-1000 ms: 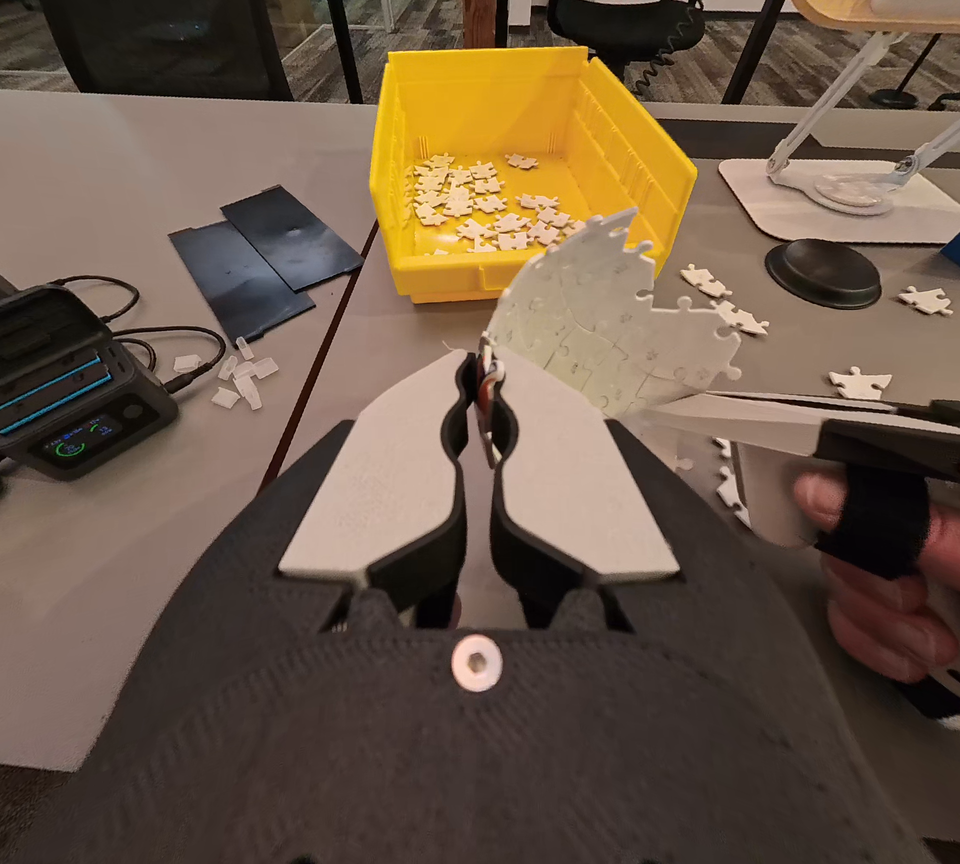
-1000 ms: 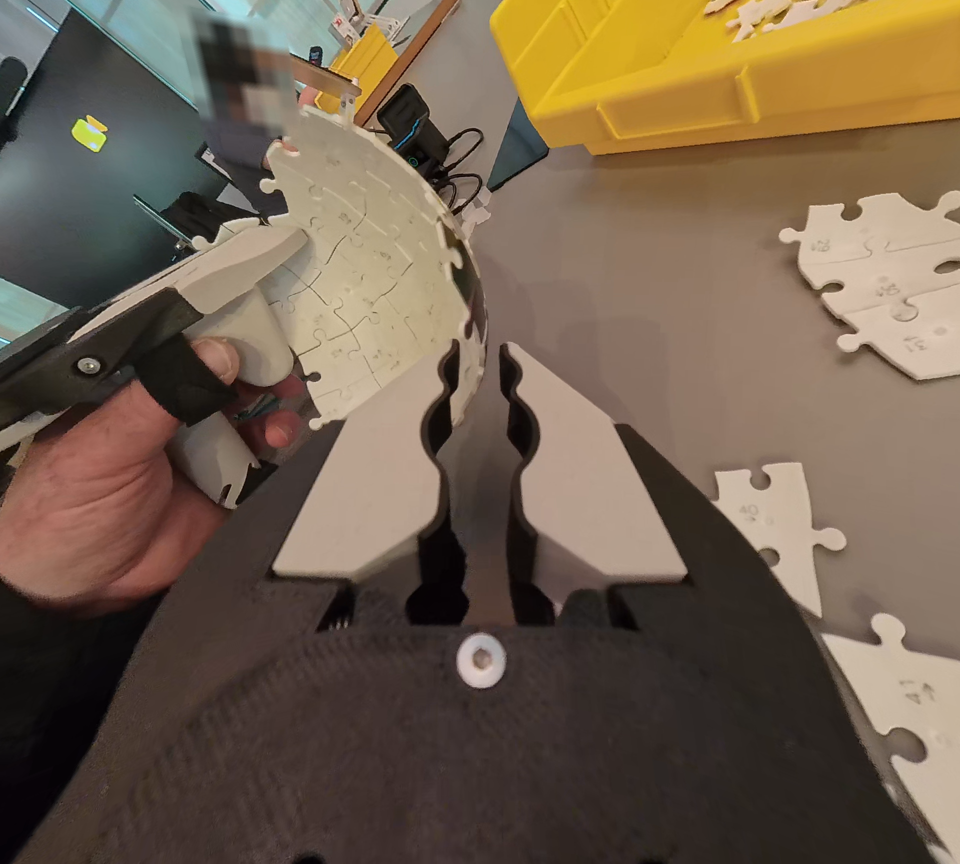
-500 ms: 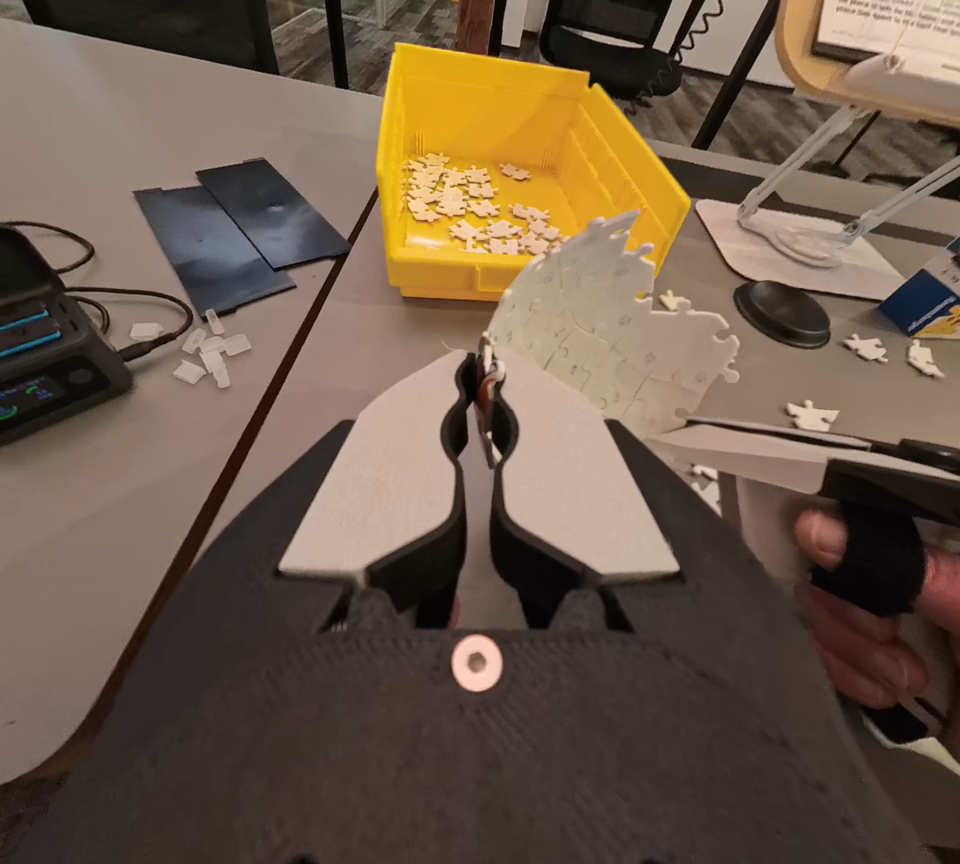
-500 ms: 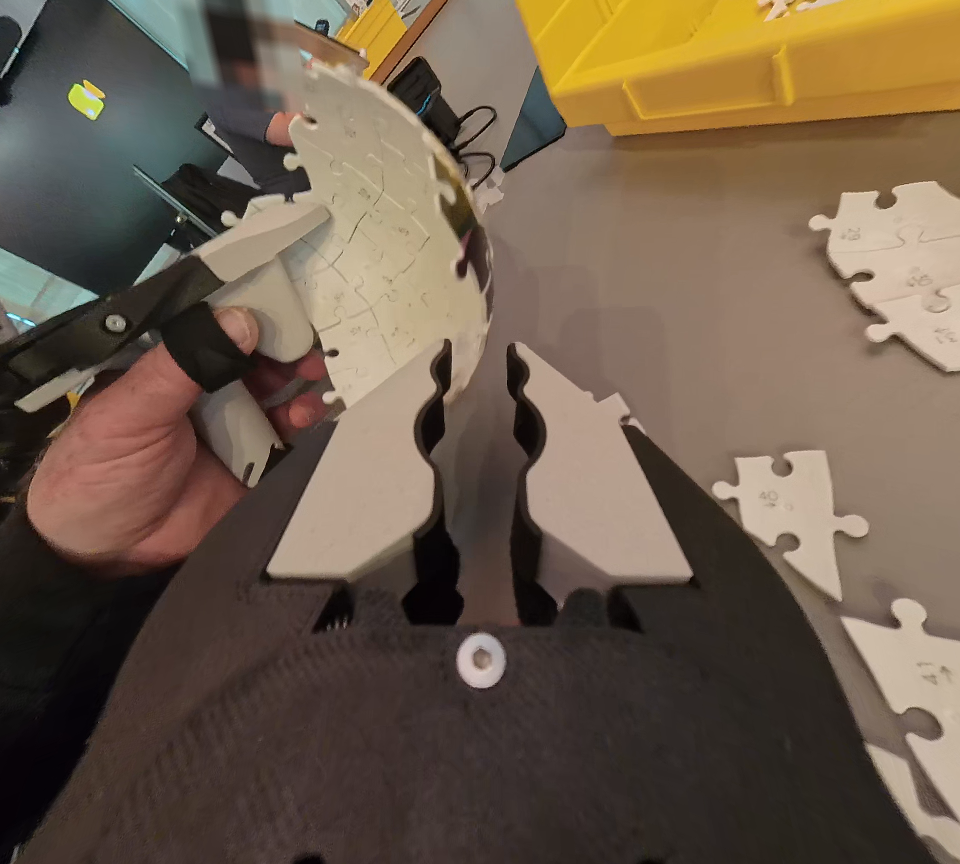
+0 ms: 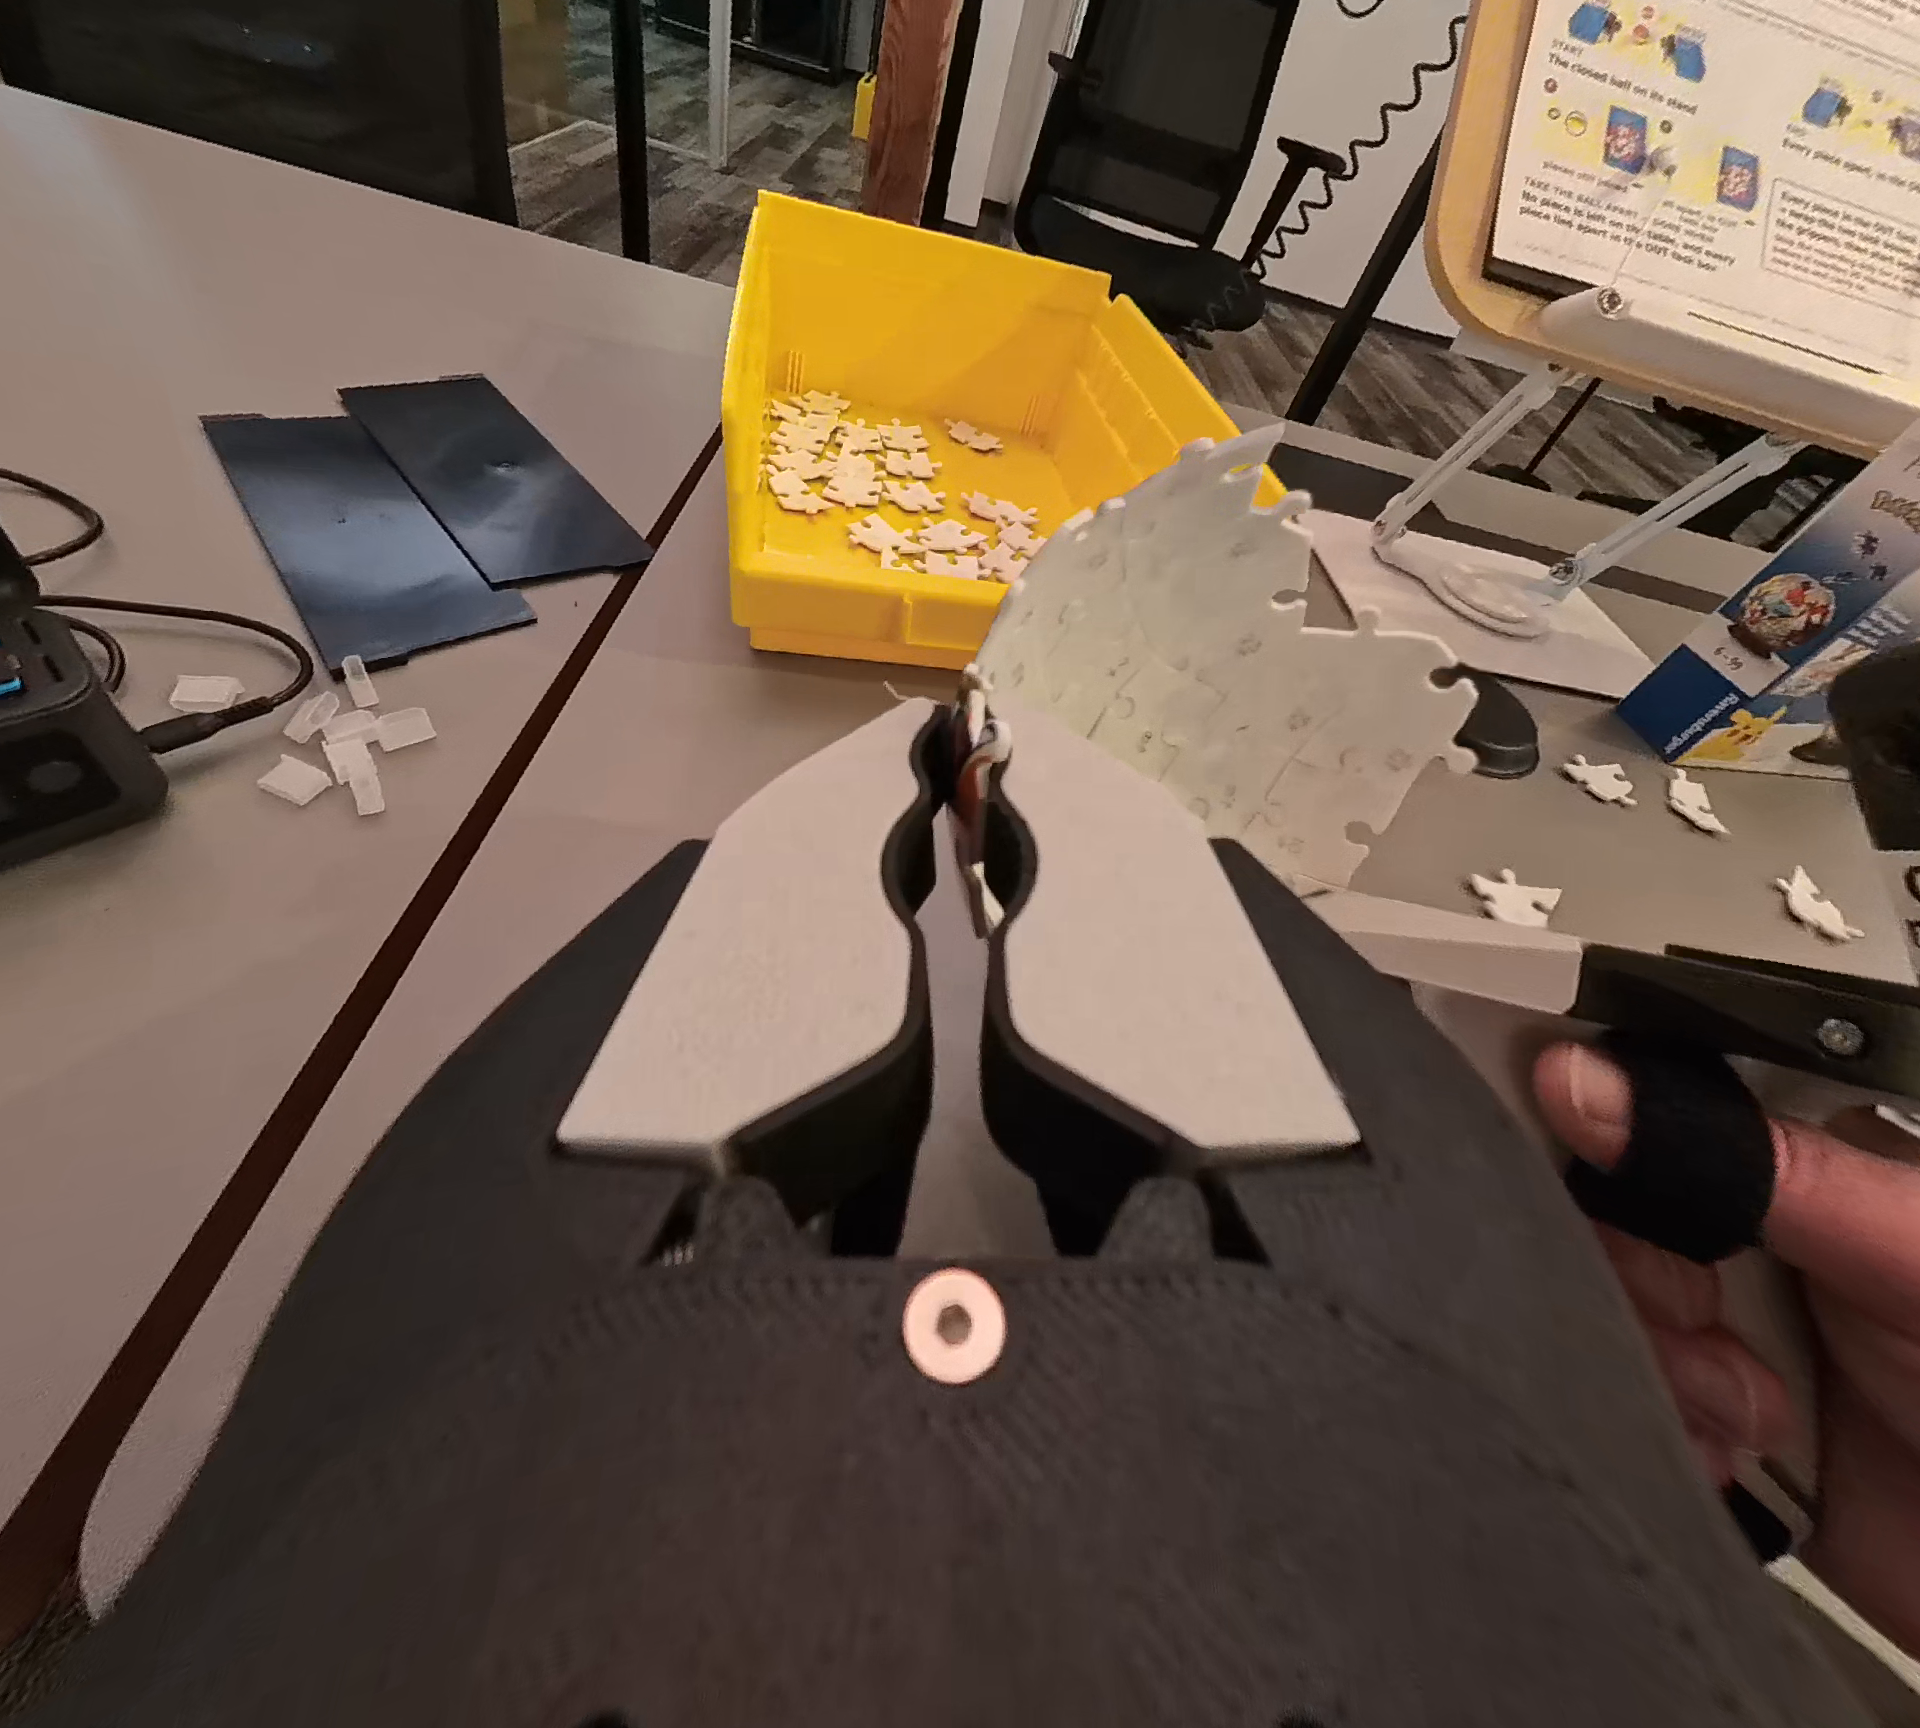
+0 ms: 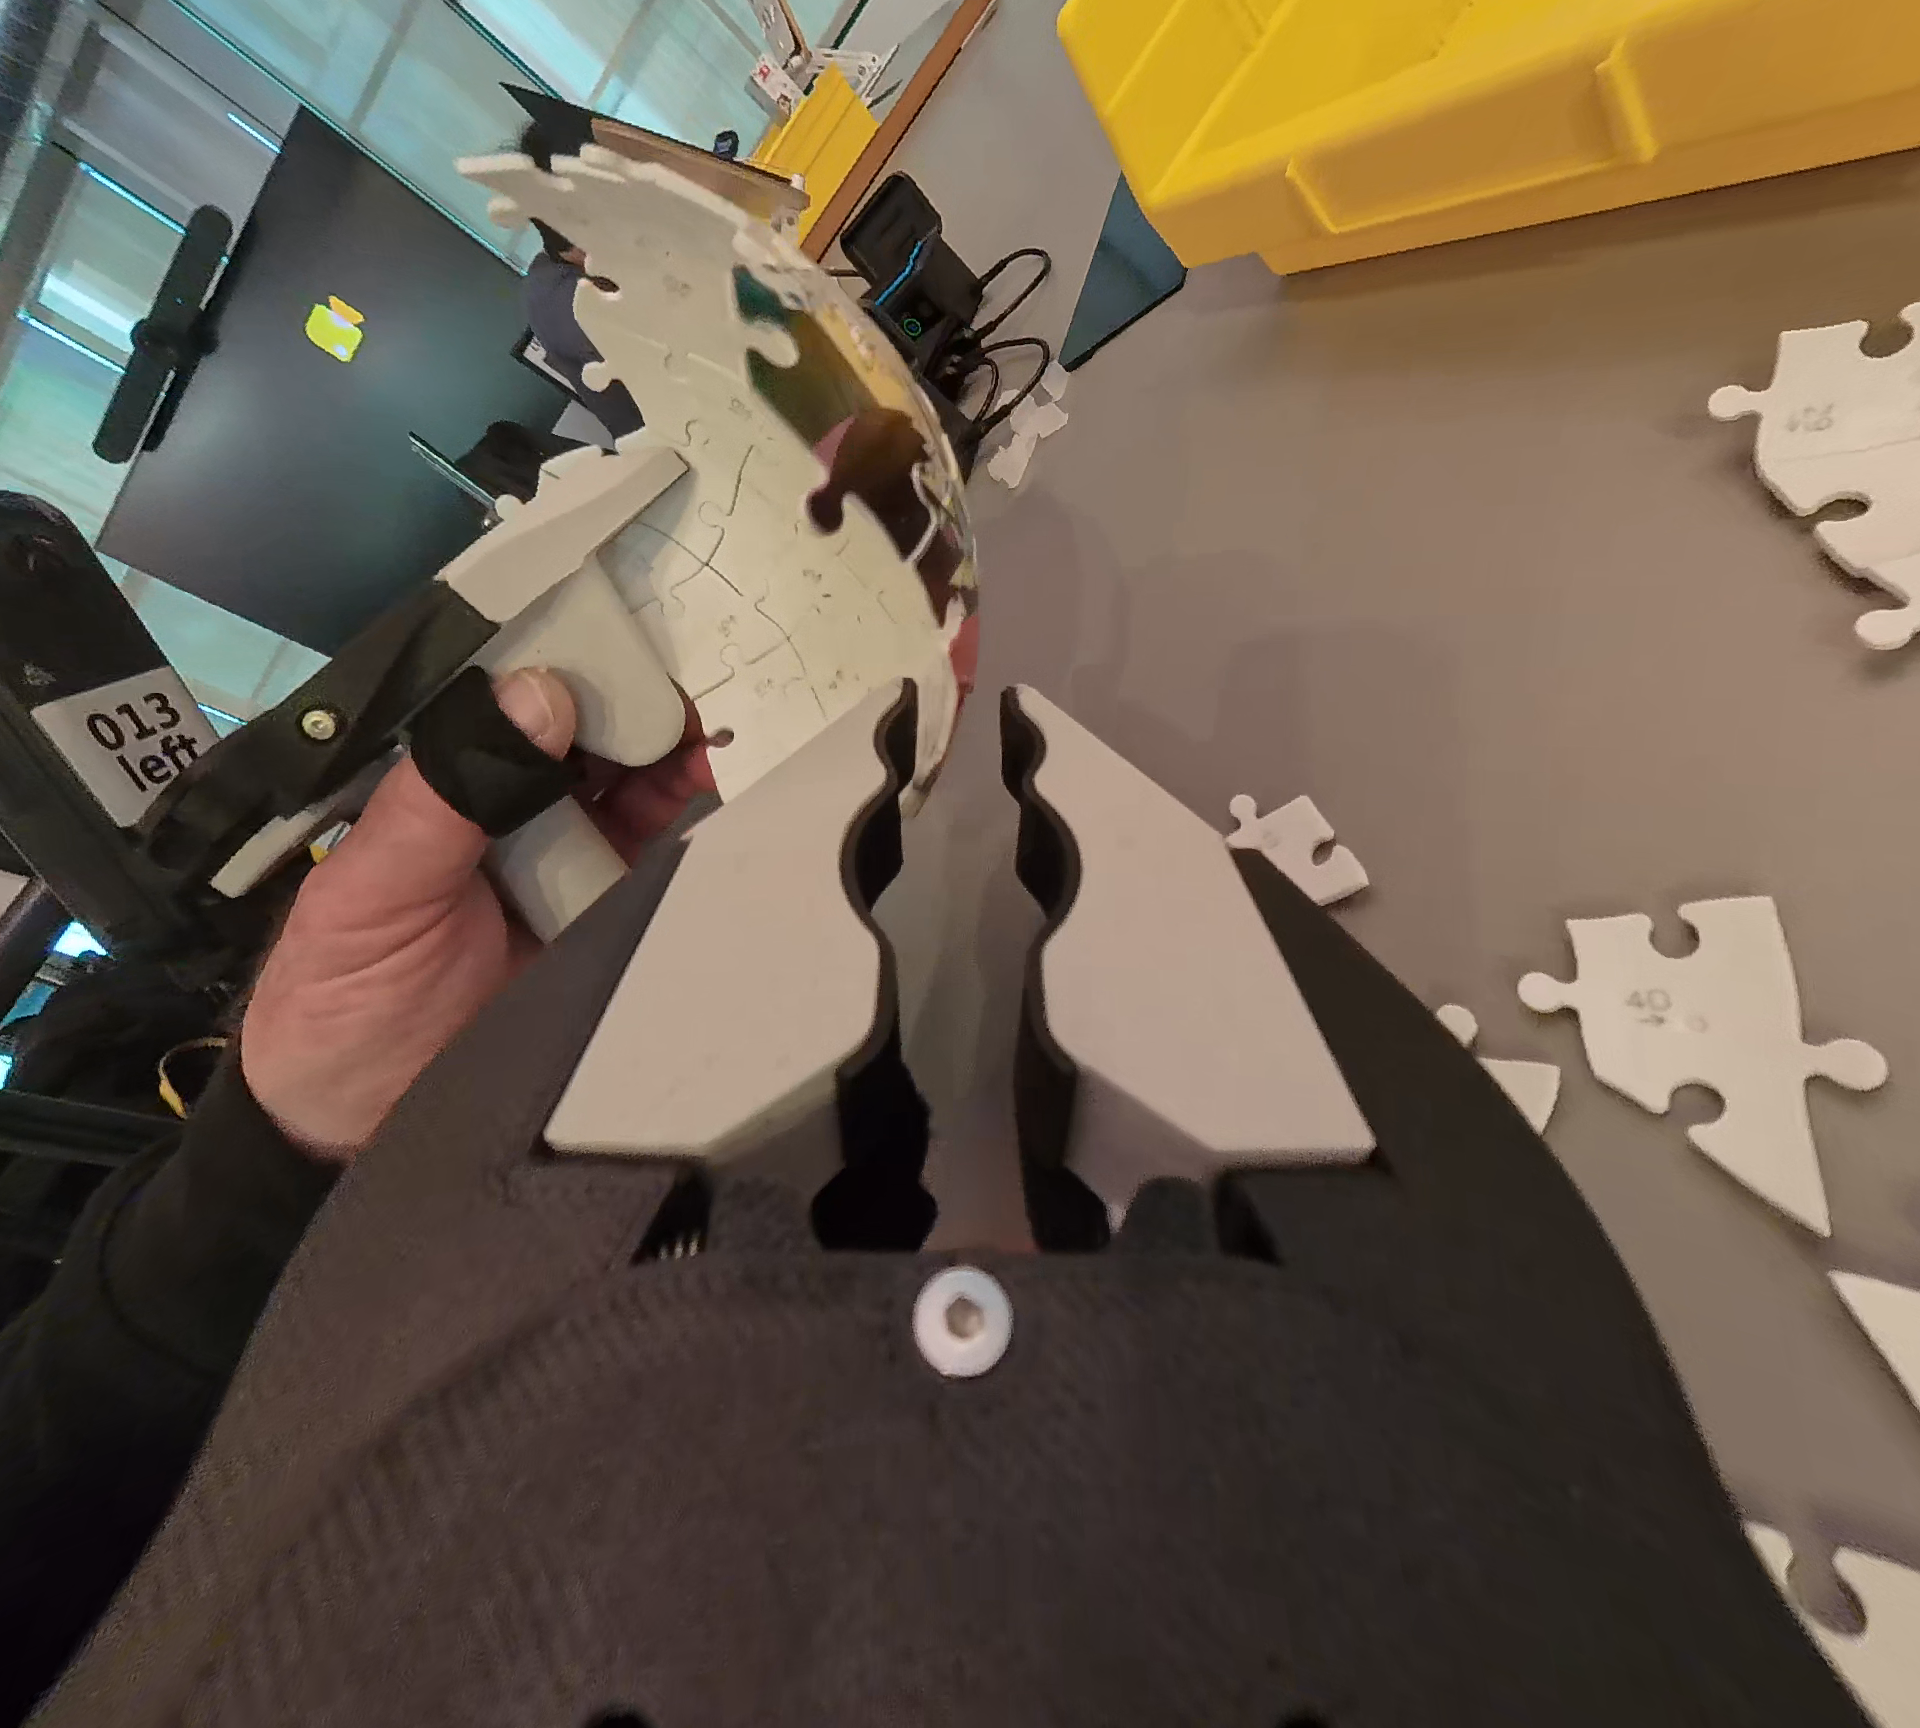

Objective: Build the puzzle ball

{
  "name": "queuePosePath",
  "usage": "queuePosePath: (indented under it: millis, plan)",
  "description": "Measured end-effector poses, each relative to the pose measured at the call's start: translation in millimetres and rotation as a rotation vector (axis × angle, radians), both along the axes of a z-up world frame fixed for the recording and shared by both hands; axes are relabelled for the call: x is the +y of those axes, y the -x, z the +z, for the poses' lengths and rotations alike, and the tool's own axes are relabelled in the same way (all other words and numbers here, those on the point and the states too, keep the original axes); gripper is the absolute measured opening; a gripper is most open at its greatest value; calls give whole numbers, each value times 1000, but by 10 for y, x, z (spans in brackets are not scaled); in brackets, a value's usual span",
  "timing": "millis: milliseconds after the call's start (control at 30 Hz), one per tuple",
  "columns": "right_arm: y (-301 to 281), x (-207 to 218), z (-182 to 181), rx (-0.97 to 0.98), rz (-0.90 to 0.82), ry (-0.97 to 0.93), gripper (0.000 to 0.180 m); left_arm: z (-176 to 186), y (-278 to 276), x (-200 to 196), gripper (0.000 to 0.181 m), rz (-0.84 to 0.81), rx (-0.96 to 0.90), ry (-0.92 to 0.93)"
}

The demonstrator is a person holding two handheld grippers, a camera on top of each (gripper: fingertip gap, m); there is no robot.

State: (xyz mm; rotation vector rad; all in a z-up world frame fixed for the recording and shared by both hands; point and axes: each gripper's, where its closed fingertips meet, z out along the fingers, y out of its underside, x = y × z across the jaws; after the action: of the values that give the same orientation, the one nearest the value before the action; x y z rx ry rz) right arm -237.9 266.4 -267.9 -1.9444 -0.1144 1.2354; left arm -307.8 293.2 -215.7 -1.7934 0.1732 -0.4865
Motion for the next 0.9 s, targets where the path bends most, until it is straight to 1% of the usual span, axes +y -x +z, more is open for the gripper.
queuePosePath:
  millis: [100, 167, 433, 500, 600, 700, 733, 800, 900]
  plan:
    - [-6, 16, 6, 15, 4, 5, 10, 3, -27, -8, 3, -8, -6, -3]
    - [-13, 22, 9, 28, 3, 8, 4, -3, -50, -14, 4, -16, -5, -2]
    - [-50, 44, -4, 52, -7, 20, 1, -26, -94, -16, 6, -52, -35, 11]
    - [-70, 62, -12, 54, -14, 26, 0, -34, -123, -19, 13, -83, -32, 16]
    - [-86, 74, -32, 44, -8, 34, 0, -19, -173, -33, 31, -151, 22, 15]
    - [-102, 83, -65, 35, -8, 51, 0, -14, -190, -56, 42, -213, 65, 30]
    - [-107, 84, -76, 28, -8, 55, 0, -37, -181, -62, 45, -230, 82, 45]
    - [-105, 71, -100, 16, 3, 66, 0, -41, -126, -59, 44, -242, 107, 39]
    - [-109, 55, -131, -19, 15, 68, 0, -88, -49, -48, 46, -276, 200, 51]
